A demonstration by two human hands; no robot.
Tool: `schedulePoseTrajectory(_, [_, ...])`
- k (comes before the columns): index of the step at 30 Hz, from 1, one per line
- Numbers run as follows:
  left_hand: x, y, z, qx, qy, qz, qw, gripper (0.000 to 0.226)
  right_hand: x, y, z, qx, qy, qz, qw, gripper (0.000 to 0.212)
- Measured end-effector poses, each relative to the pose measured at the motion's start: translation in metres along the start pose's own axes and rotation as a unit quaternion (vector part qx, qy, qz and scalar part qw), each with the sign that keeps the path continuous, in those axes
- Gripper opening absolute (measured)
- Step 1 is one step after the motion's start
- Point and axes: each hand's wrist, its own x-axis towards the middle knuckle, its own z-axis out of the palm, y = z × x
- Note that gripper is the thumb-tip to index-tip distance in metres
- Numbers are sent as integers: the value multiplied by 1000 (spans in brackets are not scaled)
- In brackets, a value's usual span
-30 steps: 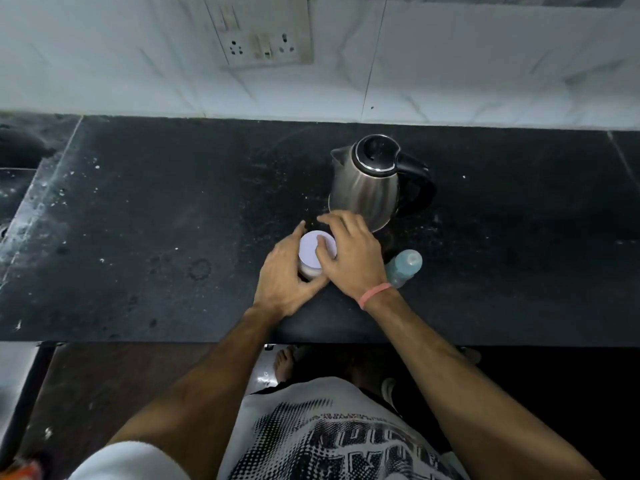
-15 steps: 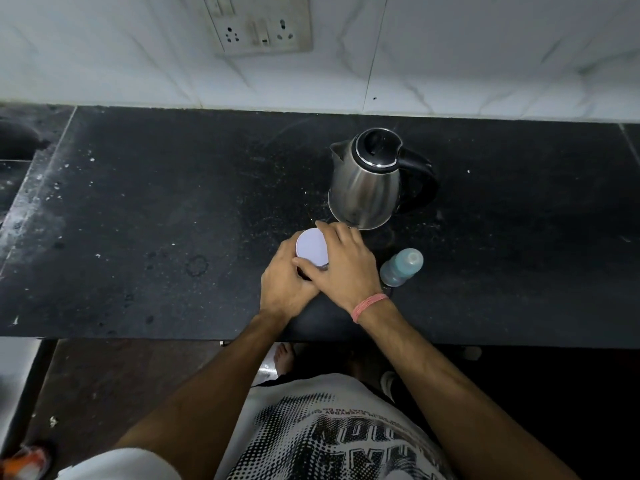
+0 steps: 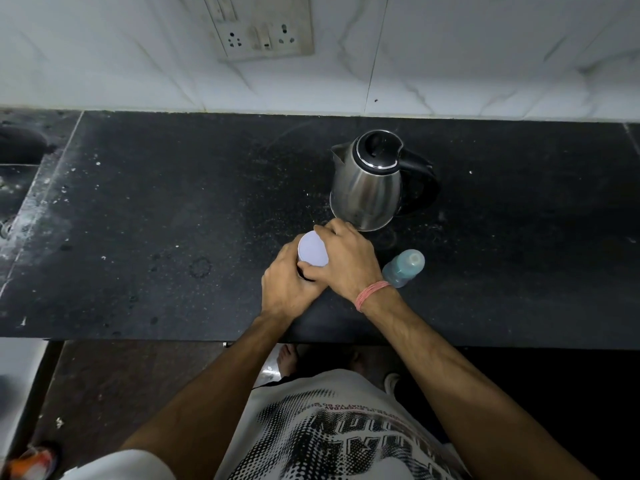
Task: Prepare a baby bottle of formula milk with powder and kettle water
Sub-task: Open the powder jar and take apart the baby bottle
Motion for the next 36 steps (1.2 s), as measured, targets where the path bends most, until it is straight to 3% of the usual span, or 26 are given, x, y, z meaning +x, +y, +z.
schedulePoseTrajectory(7, [-4,5,3,-17,16,0,1000,86,3,1,-11,-20,-37,-55,998,84])
schedulePoseTrajectory(14, [-2,3,-1,18,-2,12,1000,88,2,3,-22,-11,-134,-159,978,79])
schedulePoseTrajectory(18, [-5,4,-2,9,-2,1,1000,77,0,-6,-22,-21,-120,-119,985,87])
schedulePoseTrajectory(20, [-7,4,-3,6,-3,-2,1000,79,-1,-10,-22,-88,-85,-88,989,87])
schedulePoseTrajectory(23, [-9,2,-3,12,-7,0,1000,84,0,-15,-26,-131,-66,-83,986,75])
schedulePoseTrajectory(26, [-10,1,-3,9,-5,-8,1000,79,3,-17,-28,-136,-92,-136,977,62])
schedulePoseTrajectory(29, [-11,1,-2,15,-5,-14,1000,77,5,-20,-27,-123,-140,-169,968,71])
schedulePoseTrajectory(33, [-13,0,-2,7,-5,-12,1000,80,5,-22,-27,-119,-153,-129,973,87])
schedulePoseTrajectory(36, [-13,1,-4,8,-7,-6,1000,90,5,-24,-28,-165,-109,-86,976,72])
